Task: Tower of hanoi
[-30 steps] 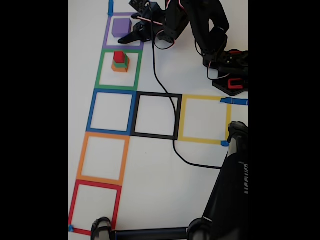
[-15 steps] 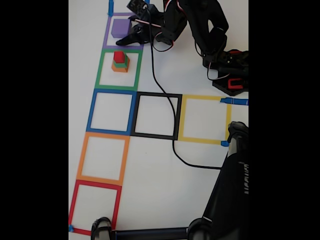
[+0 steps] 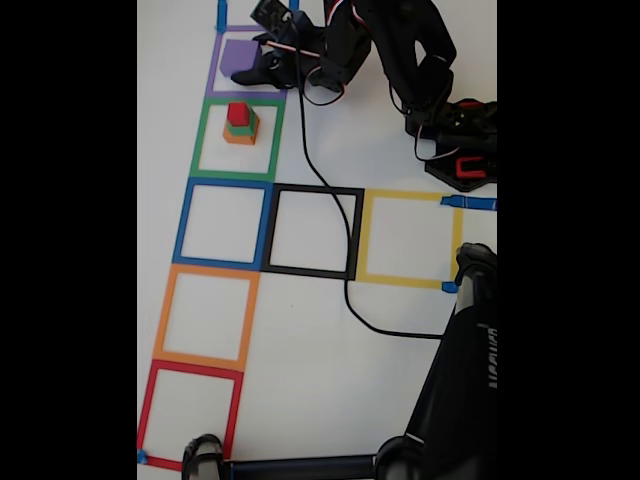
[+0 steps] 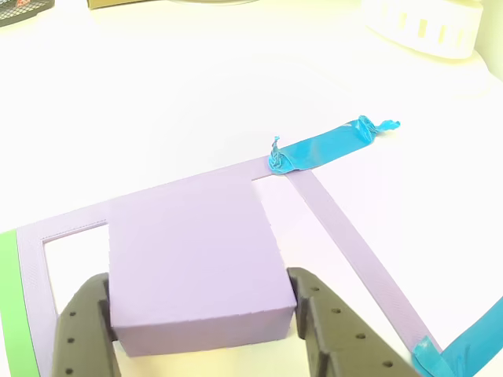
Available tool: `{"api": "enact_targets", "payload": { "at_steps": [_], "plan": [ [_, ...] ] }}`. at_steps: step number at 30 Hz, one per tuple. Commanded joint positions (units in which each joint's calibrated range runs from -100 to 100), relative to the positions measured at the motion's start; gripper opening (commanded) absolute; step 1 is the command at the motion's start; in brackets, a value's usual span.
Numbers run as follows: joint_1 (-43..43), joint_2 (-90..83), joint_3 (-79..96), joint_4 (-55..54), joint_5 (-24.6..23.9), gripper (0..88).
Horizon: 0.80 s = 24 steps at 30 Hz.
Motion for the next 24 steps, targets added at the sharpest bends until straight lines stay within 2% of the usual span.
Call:
{"api": "enact_targets", "payload": {
  "at_steps": [1,8,12,20,24],
  "plan": [
    [-0.8,-0.7,-1.7,-1.0,0.0,18.7],
    [-0.9,-1.6,-1.8,-0.1,0.0,14.7],
    [-1.9,-5.4,-1.8,4.2,0.0,13.2],
    [-2.9,-24.5,-1.8,25.3,0.0,11.7],
    [-2.8,-35.1,-5.2,41.7,0.0,11.6]
  ]
}}
